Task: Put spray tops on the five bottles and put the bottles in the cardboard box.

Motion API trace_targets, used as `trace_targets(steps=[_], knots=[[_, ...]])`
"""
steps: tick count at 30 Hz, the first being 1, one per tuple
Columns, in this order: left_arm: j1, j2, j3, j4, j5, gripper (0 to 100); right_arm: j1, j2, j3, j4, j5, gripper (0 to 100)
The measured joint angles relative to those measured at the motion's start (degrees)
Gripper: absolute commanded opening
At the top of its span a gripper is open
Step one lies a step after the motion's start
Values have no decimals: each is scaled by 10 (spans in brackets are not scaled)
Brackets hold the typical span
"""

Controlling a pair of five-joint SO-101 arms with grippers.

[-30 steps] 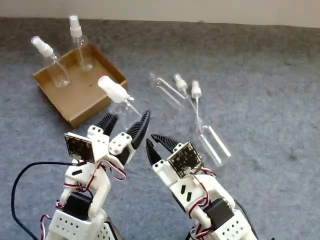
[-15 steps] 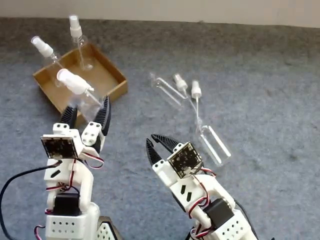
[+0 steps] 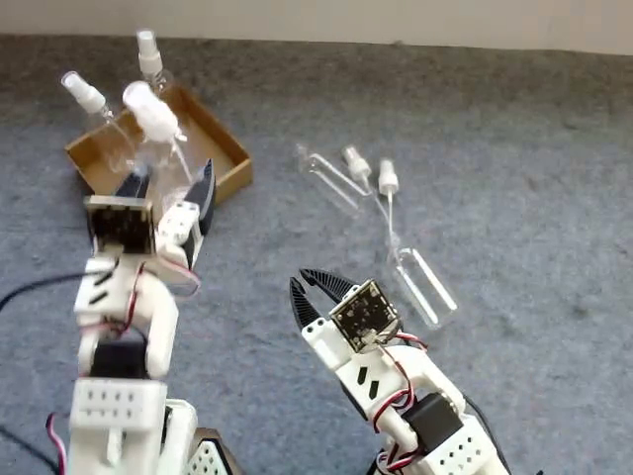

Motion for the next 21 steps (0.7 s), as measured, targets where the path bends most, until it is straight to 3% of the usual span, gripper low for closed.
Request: trace_targets(steps=[21], knots=[[-11,616,-175,-402,-1,140,0,0,0,0,0,41]])
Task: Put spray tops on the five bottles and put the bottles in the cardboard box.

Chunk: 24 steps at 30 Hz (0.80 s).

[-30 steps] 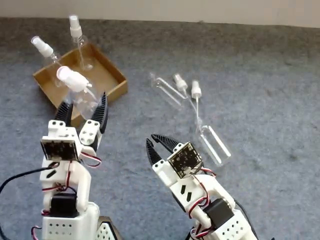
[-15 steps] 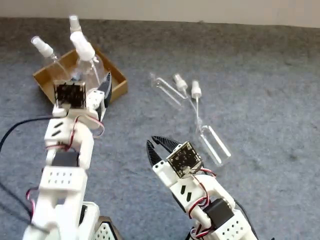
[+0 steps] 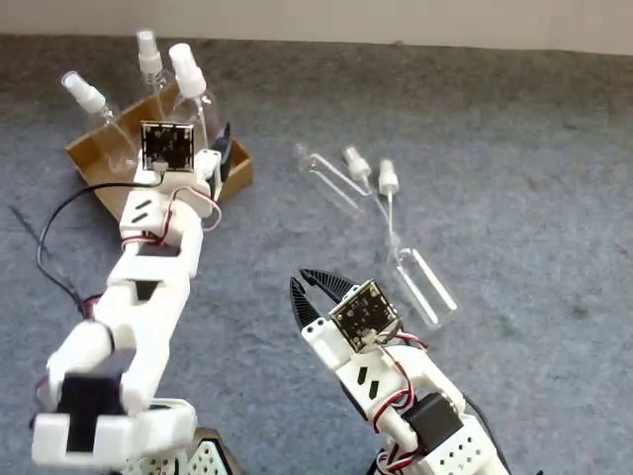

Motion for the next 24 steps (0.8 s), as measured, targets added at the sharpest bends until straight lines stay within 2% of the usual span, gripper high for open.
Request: trace_targets(steps=[4,10,17,24], knots=[[-18,96,-37,-72,0,140,0,0,0,0,0,41],[-31,234,-121,-121,0,140,0,0,0,0,0,41],[-30,353,-214,-144,0,140,0,0,0,0,0,41],[-30,411,-265,-144,0,140,0,0,0,0,0,41]])
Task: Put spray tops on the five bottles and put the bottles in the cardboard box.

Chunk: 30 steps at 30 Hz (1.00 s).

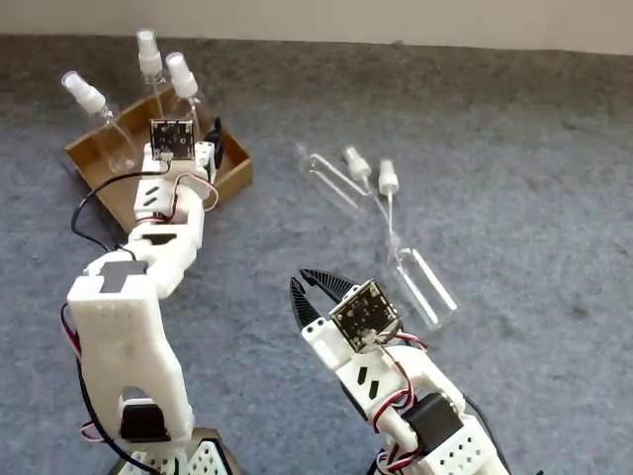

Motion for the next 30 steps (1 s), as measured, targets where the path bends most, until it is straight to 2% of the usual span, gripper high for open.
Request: trace_targets(steps=[9,30], knots=[[0,57,-55,-5,0,140,0,0,0,0,0,41],[0,61,-43,-11,3,145,0,0,0,0,0,41]])
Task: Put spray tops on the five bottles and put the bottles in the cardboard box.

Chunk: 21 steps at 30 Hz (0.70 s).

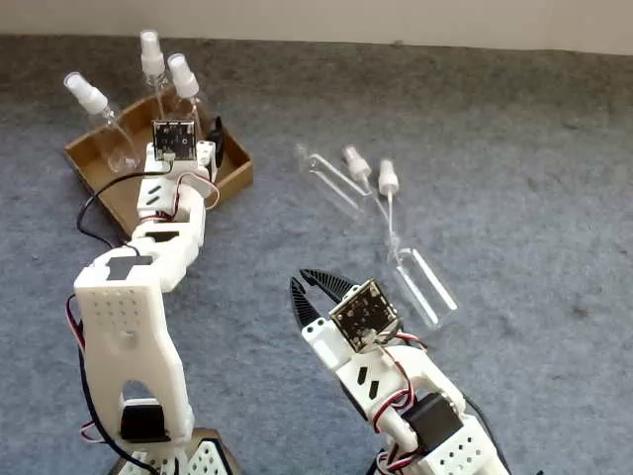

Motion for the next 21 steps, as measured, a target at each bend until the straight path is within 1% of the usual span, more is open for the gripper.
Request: trace_targets(steps=[16,21], knots=[[0,0,1,0,0,146,0,0,0,0,0,41],[0,0,1,0,0,229,0,0,0,0,0,41]])
